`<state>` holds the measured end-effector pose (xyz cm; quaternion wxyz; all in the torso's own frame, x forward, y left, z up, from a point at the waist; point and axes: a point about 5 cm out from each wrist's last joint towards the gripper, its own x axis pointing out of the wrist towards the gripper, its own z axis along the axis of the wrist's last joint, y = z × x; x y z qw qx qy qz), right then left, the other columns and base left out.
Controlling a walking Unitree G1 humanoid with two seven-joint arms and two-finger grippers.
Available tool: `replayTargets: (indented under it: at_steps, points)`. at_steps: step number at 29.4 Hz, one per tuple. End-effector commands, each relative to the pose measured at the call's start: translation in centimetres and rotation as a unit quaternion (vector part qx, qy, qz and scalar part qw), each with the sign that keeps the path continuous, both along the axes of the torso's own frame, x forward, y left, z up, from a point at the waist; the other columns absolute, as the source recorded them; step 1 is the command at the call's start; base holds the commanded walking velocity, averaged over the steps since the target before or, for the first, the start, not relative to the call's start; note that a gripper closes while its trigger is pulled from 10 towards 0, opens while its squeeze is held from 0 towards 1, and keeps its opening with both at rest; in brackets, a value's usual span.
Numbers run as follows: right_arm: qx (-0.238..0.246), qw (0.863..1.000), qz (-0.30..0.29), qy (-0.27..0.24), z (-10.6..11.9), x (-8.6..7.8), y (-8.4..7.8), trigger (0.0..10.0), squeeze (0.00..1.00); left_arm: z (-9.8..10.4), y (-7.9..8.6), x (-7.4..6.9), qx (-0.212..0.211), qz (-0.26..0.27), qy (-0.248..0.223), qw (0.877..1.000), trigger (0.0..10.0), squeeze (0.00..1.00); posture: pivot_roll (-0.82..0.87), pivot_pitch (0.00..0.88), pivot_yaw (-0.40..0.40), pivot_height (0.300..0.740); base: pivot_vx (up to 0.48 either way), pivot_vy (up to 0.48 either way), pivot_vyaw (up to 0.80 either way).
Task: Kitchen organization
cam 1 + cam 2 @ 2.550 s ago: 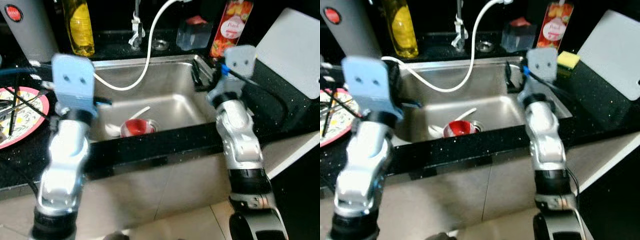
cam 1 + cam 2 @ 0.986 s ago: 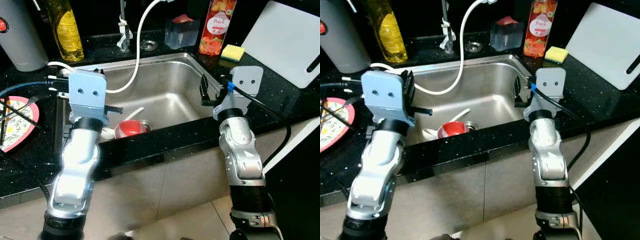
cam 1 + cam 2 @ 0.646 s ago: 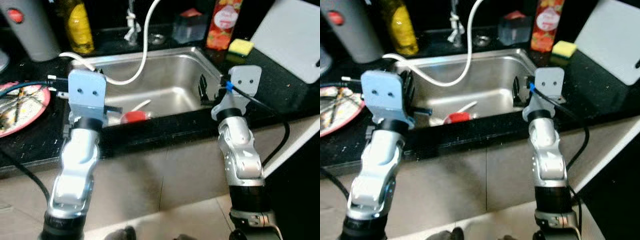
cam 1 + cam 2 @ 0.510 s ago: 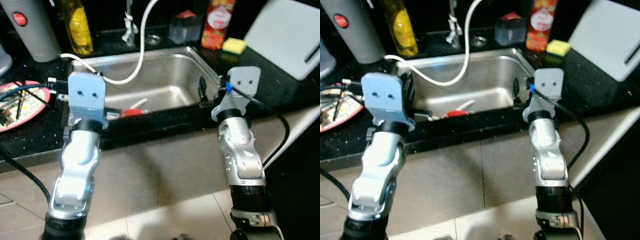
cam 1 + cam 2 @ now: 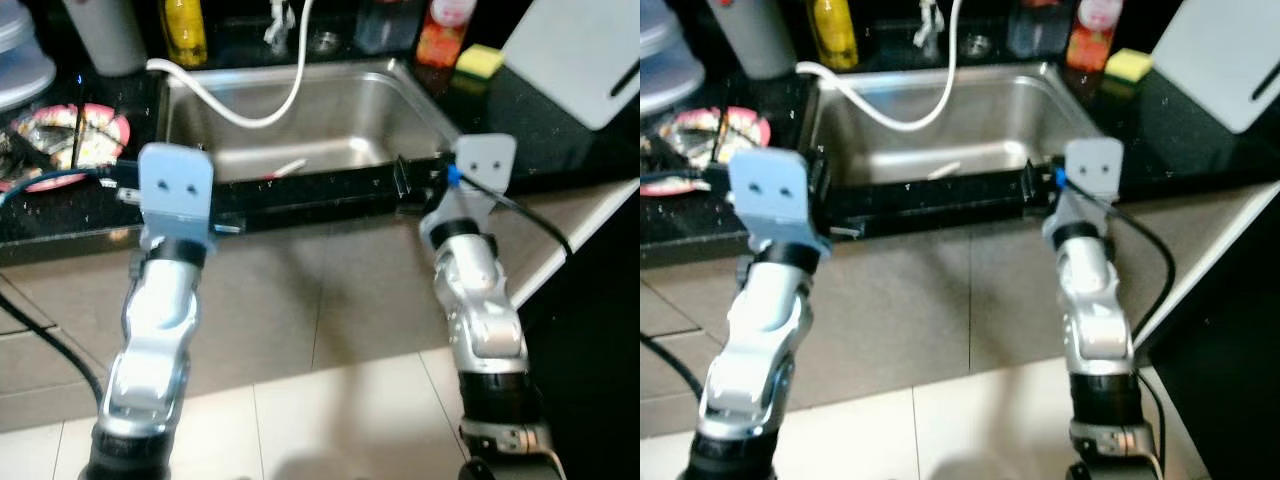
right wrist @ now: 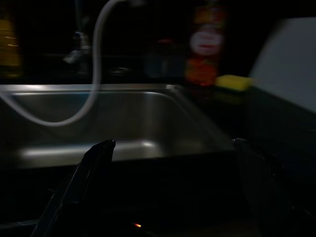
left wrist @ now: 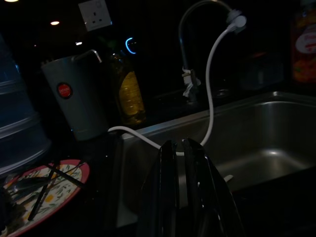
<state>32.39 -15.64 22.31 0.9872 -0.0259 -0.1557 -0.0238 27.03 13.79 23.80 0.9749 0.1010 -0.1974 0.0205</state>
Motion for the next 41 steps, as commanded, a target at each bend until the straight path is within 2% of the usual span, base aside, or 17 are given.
replayTargets:
  at_steps: [1,8,11,13,16,17,20,21,22,23,24,26,27,28,30,35,41]
  points:
    - [0.006,1.0,0.01,0.004,-0.2,0.0,0.5,10.0,0.0,-0.7,0.2,0.0,0.003,0.009,0.015,1.0,10.0,0.0,0.08,0.0,0.0,0.74,0.0,0.0,0.0]
    - [-0.001,1.0,0.012,0.02,-1.2,0.1,0.3,10.0,0.0,-3.9,0.8,-0.5,0.013,0.037,0.069,0.997,10.0,0.0,0.08,0.0,0.001,0.74,0.0,0.0,0.0]
    - [-0.017,0.996,-0.003,0.086,-5.1,0.1,-1.0,10.0,0.0,-7.8,1.2,-1.2,0.007,0.057,0.138,0.989,10.0,0.0,0.09,0.0,0.0,0.74,0.0,0.0,0.0]
    - [-0.015,0.995,-0.007,0.1,-5.8,0.1,-1.3,10.0,0.0,-8.5,1.3,-1.3,0.005,0.062,0.151,0.987,10.0,0.0,0.09,0.0,0.0,0.74,0.0,0.0,0.0]
    - [-0.016,0.983,-0.062,0.174,-10.2,-0.6,-4.0,10.0,0.0,-12.9,2.8,-2.4,-0.004,0.11,0.229,0.967,10.0,0.0,0.09,0.0,0.0,0.74,0.0,0.0,0.0]
    - [-0.016,0.983,-0.062,0.174,-10.2,-0.6,-4.0,10.0,0.0,-12.9,2.8,-2.4,-0.004,0.11,0.229,0.967,10.0,0.0,0.09,0.0,0.0,0.74,0.0,0.0,0.0]
    - [-0.015,0.96,-0.119,0.253,-14.4,-2.1,-7.4,10.0,0.0,-17.8,5.0,-4.5,-0.023,0.174,0.322,0.93,10.0,0.0,0.09,0.0,0.001,0.74,0.0,0.0,0.0]
    - [-0.015,0.96,-0.119,0.253,-14.4,-2.1,-7.4,10.0,0.0,-17.8,5.0,-4.5,-0.023,0.174,0.322,0.93,10.0,0.0,0.09,0.0,0.001,0.74,0.0,0.0,0.0]
    - [-0.009,0.951,-0.119,0.284,-15.6,-2.5,-7.9,10.0,0.0,-19.2,5.5,-5.1,-0.029,0.185,0.352,0.917,10.0,0.0,0.09,0.0,0.0,0.74,0.0,0.0,0.0]
    - [-0.026,0.92,-0.077,0.384,-19.5,-3.9,-7.4,10.0,0.0,-22.9,5.8,-6.1,-0.044,0.167,0.438,0.882,10.0,0.0,0.09,0.0,0.0,0.74,0.0,0.0,0.0]
    - [-0.026,0.92,-0.077,0.384,-19.5,-3.9,-7.4,10.0,0.0,-22.9,5.8,-6.1,-0.044,0.167,0.438,0.882,10.0,0.0,0.09,0.0,0.0,0.74,0.0,0.0,0.0]
    - [-0.022,0.9,-0.038,0.433,-21.7,-5.0,-6.7,10.0,0.0,-24.9,5.7,-6.7,-0.05,0.144,0.48,0.864,10.0,0.0,0.09,0.0,-0.004,0.74,0.0,0.0,0.0]
    - [-0.011,0.887,-0.022,0.461,-23.2,-5.9,-6.3,10.0,0.0,-26.2,5.3,-7.1,-0.048,0.117,0.506,0.853,10.0,0.0,0.09,0.0,-0.007,0.74,0.0,0.0,0.0]
    - [0.006,0.859,-0.004,0.511,-25.4,-7.7,-5.7,10.0,0.0,-28.0,4.4,-7.8,-0.045,0.067,0.538,0.839,10.0,0.0,0.09,0.0,-0.009,0.74,0.0,0.0,0.0]
    - [0.006,0.859,-0.004,0.511,-25.4,-7.7,-5.7,10.0,0.0,-28.0,4.4,-7.8,-0.045,0.067,0.538,0.839,10.0,0.0,0.09,0.0,-0.009,0.74,0.0,0.0,0.0]
    - [0.024,0.833,-0.013,0.553,-27.8,-10.0,-5.2,10.0,0.0,-30.3,3.3,-9.7,-0.07,0.008,0.569,0.819,10.0,0.0,0.09,0.0,-0.007,0.74,0.0,0.0,0.0]
    - [0.001,0.83,0.015,0.558,-28.0,-9.9,-4.3,10.0,0.0,-30.8,3.2,-10.0,-0.052,-0.003,0.574,0.817,10.0,0.0,0.11,0.0,-0.021,0.74,0.0,0.0,0.0]
